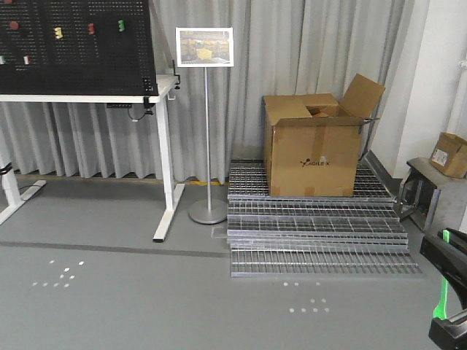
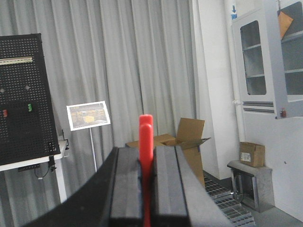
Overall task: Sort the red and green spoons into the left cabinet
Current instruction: 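Drive the base to the white cabinet with the blue tray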
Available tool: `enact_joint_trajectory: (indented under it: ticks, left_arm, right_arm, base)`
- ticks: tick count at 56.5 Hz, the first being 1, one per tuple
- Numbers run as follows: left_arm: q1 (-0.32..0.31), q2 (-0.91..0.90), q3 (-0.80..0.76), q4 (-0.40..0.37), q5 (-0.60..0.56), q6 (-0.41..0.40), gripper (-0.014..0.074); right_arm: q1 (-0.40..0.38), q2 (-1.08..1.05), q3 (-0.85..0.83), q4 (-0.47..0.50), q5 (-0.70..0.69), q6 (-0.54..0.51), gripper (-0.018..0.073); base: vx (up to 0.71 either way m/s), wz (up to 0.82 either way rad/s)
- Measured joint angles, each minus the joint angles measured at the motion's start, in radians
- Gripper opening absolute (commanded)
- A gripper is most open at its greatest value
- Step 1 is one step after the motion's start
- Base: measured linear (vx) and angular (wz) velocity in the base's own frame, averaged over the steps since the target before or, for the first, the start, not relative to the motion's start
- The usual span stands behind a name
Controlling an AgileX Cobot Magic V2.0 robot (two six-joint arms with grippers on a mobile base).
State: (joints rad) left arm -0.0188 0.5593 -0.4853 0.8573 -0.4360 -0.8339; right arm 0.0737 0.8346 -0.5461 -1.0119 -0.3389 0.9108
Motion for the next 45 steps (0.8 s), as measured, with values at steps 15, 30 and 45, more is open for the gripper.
enact_joint_trajectory:
  ticks: [15,30,45]
  left_arm:
    - [0.0,0.0,0.0,0.0,0.0,0.0,0.0031]
    - [0.0,0.0,0.0,0.0,0.0,0.0,0.0031]
    - [0.0,0.0,0.0,0.0,0.001,0.0,0.0031]
  right_arm:
    - [0.0,0.0,0.0,0.0,0.0,0.0,-0.0006]
    - [0.0,0.0,0.0,0.0,0.0,0.0,-0.0006]
    - [0.0,0.0,0.0,0.0,0.0,0.0,-0.0006]
  base:
    - [0.6,-0.11]
    - [0.57,-0.15]
    - [0.55,-0.25]
